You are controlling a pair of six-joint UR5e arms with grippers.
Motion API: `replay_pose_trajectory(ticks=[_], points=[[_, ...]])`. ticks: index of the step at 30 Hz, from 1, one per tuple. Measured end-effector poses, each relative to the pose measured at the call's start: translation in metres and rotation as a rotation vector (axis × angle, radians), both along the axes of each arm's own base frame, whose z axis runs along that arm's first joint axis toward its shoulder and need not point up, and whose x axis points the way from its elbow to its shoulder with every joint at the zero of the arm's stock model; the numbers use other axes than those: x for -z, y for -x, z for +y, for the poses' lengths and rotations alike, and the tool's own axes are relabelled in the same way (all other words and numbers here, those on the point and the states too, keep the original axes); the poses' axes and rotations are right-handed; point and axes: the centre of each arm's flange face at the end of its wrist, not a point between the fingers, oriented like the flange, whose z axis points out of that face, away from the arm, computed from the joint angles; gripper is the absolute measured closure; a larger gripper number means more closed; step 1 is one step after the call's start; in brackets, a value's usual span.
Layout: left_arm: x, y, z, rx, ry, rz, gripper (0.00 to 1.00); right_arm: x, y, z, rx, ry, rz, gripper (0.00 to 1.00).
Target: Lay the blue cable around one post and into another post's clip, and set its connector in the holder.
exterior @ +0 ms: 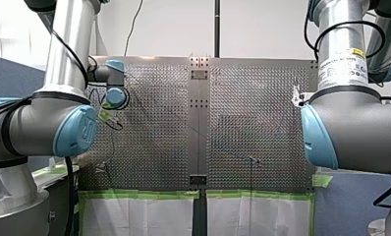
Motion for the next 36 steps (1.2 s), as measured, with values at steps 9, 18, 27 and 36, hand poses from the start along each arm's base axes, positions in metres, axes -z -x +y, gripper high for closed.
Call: replay_pose_trajectory(ticks=[9, 18, 27, 36], points=[[0.000, 0.000, 0.000, 0.002, -0.003, 0.000, 0.00, 0.000, -0.007, -0.001, 0.014, 0.008, -0.004, 0.83], [0.000, 0.000, 0.000, 0.003, -0.003, 0.001, 0.00, 0.000, -0.012, -0.001, 0.014, 0.012, -0.009, 0.83], [0.000, 0.000, -0.001, 0.005, -0.003, 0.000, 0.00, 0.001, -0.015, -0.002, 0.026, 0.012, -0.022, 0.83], [0.000, 0.000, -0.001, 0.006, -0.006, 0.001, 0.00, 0.002, -0.018, -0.003, 0.038, 0.013, -0.039, 0.83]])
